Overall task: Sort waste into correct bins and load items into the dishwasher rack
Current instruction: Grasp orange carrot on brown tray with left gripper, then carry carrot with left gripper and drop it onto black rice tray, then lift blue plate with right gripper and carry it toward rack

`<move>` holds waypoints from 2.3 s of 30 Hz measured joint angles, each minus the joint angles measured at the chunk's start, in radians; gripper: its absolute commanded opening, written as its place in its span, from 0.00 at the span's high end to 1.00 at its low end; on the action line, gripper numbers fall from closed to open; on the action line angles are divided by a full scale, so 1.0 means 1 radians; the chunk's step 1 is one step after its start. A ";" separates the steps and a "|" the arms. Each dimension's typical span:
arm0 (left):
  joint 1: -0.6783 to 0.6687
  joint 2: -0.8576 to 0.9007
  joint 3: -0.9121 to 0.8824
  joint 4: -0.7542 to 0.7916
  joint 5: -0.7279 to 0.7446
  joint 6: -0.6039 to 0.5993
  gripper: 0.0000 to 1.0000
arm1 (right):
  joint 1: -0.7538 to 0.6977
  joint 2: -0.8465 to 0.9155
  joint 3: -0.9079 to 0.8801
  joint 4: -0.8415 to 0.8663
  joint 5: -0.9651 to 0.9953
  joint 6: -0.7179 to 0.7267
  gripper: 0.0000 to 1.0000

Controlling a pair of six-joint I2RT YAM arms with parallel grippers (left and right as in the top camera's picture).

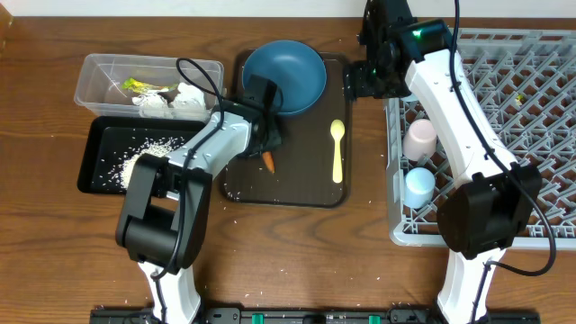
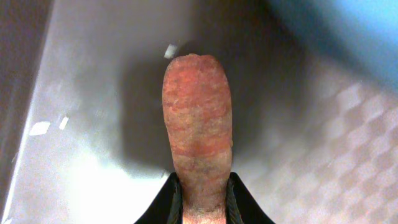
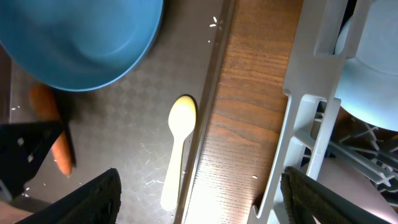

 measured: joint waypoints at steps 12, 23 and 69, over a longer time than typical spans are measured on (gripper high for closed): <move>0.167 -0.375 0.044 -0.352 -0.006 0.075 0.93 | 0.002 0.000 0.000 0.018 -0.002 0.000 0.20; 0.440 -0.402 -0.039 -0.285 -0.132 0.023 0.92 | 0.127 0.011 0.000 0.240 0.035 0.110 0.25; 0.583 -0.610 -0.135 -0.068 -0.152 -0.053 0.35 | 0.103 0.339 0.000 0.441 0.053 0.389 0.99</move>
